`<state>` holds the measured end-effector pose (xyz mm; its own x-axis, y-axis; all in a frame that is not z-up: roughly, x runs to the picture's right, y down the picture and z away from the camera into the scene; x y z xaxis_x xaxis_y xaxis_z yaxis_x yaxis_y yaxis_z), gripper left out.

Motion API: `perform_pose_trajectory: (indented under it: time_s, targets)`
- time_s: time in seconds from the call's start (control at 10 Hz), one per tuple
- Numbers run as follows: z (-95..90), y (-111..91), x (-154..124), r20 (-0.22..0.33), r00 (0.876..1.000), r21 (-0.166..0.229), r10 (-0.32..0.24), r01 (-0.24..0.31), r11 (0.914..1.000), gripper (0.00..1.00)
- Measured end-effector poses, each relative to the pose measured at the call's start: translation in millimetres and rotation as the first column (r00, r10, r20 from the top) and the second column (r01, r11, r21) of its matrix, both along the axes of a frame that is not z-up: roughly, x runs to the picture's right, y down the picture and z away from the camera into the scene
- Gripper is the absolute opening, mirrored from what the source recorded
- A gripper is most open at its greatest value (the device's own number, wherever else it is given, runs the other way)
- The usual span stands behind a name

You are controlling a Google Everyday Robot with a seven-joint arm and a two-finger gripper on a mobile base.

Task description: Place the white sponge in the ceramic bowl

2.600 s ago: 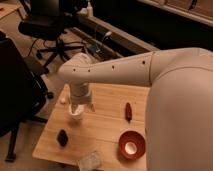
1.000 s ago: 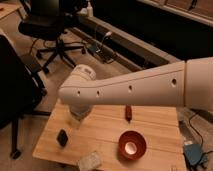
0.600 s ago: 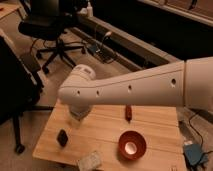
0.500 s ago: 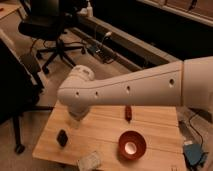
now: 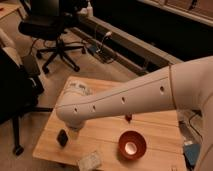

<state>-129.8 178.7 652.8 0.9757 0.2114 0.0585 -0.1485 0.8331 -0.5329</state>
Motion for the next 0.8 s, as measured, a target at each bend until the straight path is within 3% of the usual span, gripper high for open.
perform_pose_trajectory:
  time_s: [0.4,0.8]
  targets:
    - [-8.0,54,24,0.095,0.989,-0.036,-0.11,0.114,0.9928,0.65]
    - [-6.7,106,40,0.194,0.965,-0.056,-0.179,0.193,0.9796,0.65]
